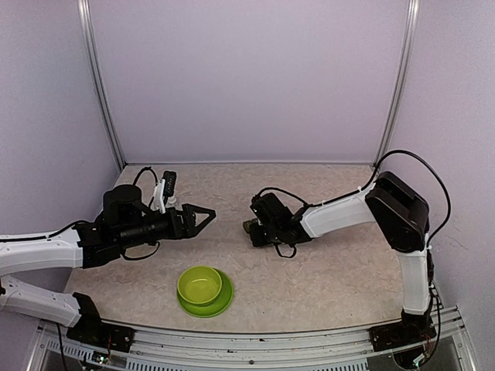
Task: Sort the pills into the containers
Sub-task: Position the pill container at the center of the board.
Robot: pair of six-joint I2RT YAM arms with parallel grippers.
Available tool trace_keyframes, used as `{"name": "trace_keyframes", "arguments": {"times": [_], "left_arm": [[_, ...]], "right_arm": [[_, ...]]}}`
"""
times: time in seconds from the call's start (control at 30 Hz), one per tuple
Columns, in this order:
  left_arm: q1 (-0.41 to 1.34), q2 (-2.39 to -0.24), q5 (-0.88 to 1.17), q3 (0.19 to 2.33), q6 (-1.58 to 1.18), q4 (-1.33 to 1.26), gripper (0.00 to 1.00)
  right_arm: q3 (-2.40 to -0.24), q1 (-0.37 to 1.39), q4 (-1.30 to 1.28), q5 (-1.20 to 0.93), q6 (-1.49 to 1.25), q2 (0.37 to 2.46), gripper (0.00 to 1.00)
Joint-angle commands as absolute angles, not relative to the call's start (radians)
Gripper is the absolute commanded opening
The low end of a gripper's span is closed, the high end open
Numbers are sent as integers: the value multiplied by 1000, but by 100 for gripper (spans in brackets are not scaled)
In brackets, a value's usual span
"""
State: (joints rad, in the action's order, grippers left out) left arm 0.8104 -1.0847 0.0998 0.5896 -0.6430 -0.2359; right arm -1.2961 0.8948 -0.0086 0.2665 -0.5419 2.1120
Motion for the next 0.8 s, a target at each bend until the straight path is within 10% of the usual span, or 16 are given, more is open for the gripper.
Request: {"name": "trace_keyframes", "arguments": {"times": [0.0, 0.77], "left_arm": [[813, -1061, 89, 579, -645, -239, 99], [815, -1039, 87, 557, -650, -254, 99]], "right_arm": [[-1322, 888, -78, 283, -601, 2168, 38], [-1448, 900, -149, 325, -788, 2272, 49]]}}
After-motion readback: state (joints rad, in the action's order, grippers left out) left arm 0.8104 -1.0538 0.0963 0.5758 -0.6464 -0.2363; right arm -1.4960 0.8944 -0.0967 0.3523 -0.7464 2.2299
